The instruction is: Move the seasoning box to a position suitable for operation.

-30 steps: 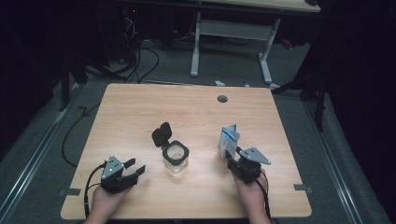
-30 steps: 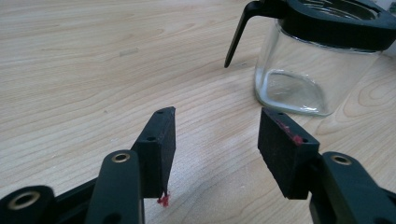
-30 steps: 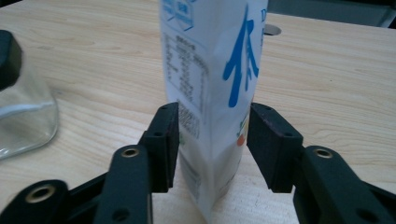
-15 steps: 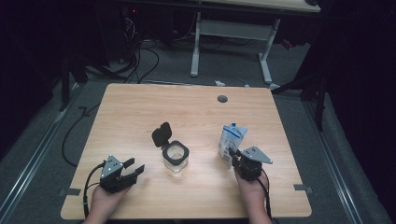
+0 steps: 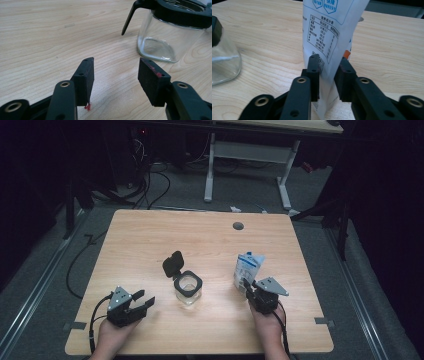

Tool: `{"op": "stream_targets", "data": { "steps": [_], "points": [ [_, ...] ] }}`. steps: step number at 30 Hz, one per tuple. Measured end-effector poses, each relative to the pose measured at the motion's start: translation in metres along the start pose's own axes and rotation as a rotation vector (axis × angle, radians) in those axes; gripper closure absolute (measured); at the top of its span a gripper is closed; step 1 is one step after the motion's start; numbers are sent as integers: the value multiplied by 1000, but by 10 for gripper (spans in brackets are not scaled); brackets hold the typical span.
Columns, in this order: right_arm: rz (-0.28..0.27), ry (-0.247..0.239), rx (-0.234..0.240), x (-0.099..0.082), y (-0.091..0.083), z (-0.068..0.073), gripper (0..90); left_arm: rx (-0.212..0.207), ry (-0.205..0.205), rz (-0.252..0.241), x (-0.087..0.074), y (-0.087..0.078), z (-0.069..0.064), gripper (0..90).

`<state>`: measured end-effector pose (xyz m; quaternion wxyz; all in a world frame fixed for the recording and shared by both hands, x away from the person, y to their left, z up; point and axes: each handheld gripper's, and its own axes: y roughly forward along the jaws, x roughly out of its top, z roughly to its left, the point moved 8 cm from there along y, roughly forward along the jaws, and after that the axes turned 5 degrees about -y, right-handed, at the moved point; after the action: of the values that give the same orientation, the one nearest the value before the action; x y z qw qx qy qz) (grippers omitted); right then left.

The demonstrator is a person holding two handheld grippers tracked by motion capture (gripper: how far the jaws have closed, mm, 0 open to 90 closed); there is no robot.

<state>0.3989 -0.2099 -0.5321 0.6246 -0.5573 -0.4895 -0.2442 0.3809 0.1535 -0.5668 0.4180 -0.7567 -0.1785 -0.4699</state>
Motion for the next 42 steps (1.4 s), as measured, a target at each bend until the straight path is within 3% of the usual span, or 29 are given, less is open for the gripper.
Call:
{"op": "stream_targets", "data": {
  "steps": [2, 12, 22, 28, 42],
  "points": [
    [0, -5, -1, 1, -1, 0, 832, -1, 0, 2, 0, 0, 0, 473],
    [8, -5, 38, 3, -1, 2, 886, -15, -1, -2, 0, -1, -1, 468],
    [13, -21, 58, 9, -4, 3, 893, -65, 7, -22, 2, -4, -3, 433],
    [19, 2, 85, 10, -8, -1, 894, -71, 13, -18, 1, -4, -4, 432],
    [63, -3, 147, 13, -12, -5, 895, -75, 17, -18, 1, -3, -5, 433]
  ]
}}
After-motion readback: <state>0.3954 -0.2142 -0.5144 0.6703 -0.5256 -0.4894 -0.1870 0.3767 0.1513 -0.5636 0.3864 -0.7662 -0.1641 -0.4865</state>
